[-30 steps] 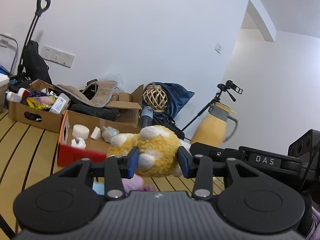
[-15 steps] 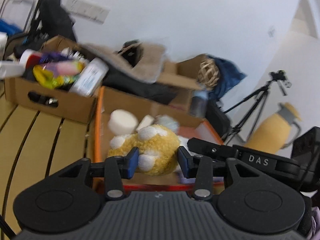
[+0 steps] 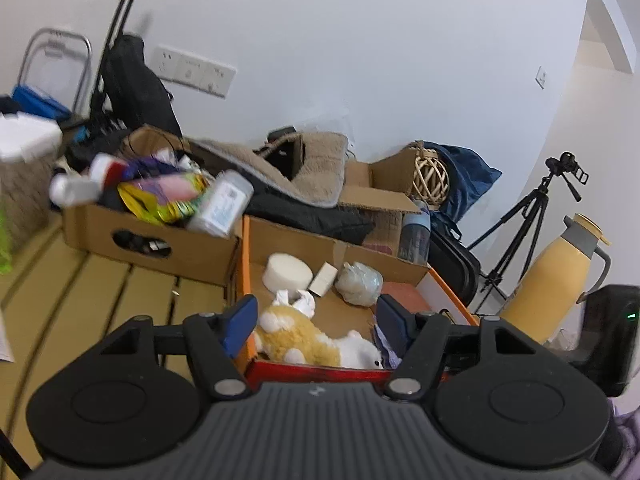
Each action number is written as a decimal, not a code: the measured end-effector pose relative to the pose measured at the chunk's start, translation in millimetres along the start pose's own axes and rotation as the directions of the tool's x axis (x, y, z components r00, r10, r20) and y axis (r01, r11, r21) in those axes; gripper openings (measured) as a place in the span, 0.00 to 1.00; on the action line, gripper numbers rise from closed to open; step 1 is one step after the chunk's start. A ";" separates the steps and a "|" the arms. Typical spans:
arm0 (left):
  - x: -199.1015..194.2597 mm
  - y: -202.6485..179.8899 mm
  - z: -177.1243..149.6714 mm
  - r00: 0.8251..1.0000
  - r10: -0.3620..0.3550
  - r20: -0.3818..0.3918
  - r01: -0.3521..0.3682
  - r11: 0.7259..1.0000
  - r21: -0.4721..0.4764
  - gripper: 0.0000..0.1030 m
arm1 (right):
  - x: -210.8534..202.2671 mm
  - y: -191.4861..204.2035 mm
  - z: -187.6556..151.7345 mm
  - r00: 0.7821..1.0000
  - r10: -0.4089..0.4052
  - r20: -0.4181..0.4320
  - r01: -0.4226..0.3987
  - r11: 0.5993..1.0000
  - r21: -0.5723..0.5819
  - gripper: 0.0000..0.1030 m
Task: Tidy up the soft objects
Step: 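Carry the sheep plush into the cardboard box and open both grippers, then move both grippers back toward the blue carton on the table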
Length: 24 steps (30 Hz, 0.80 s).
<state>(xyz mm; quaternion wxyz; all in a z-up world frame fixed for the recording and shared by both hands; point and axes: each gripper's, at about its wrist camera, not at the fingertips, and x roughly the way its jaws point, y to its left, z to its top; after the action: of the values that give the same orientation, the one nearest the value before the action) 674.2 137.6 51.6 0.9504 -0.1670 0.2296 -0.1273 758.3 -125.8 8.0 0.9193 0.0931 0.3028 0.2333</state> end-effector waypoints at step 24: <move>-262.3 -123.9 -147.3 0.982 0.100 0.162 -0.142 0.953 0.269 0.81 | -334.0 59.7 -150.7 0.960 -0.149 0.237 0.205 0.950 -0.233 0.79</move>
<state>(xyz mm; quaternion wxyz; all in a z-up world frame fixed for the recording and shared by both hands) 357.0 70.1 77.9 0.9847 -0.0255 0.1486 -0.0873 409.2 -231.3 77.7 0.9684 -0.0291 0.1755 0.1749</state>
